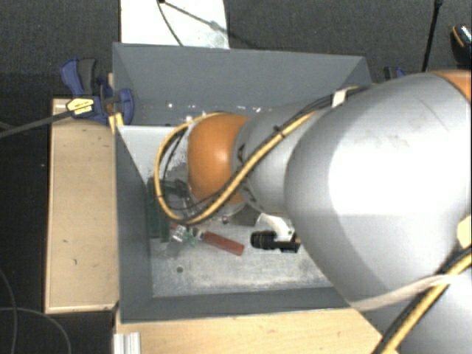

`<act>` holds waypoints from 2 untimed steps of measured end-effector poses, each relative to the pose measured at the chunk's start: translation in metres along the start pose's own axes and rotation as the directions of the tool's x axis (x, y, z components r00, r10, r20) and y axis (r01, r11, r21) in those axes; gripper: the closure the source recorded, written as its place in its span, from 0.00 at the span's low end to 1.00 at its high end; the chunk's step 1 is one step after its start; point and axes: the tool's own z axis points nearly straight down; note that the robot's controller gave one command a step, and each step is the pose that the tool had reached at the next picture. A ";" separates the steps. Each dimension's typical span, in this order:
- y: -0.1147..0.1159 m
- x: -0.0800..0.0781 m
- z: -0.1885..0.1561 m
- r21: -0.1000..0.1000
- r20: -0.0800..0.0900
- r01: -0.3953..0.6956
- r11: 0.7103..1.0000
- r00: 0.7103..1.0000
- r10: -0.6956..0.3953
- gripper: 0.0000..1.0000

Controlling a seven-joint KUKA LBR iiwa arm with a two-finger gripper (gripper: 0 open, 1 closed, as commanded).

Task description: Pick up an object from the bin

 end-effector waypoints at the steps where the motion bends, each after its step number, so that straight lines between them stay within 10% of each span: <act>1: 0.000 0.000 0.000 -0.001 0.000 -0.003 1.000 1.000 0.003 0.00; 2: 0.000 -0.001 0.000 -0.001 0.000 -0.007 1.000 1.000 0.007 0.00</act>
Offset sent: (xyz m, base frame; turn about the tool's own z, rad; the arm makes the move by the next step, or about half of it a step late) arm 0.0000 0.0000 0.0000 0.0000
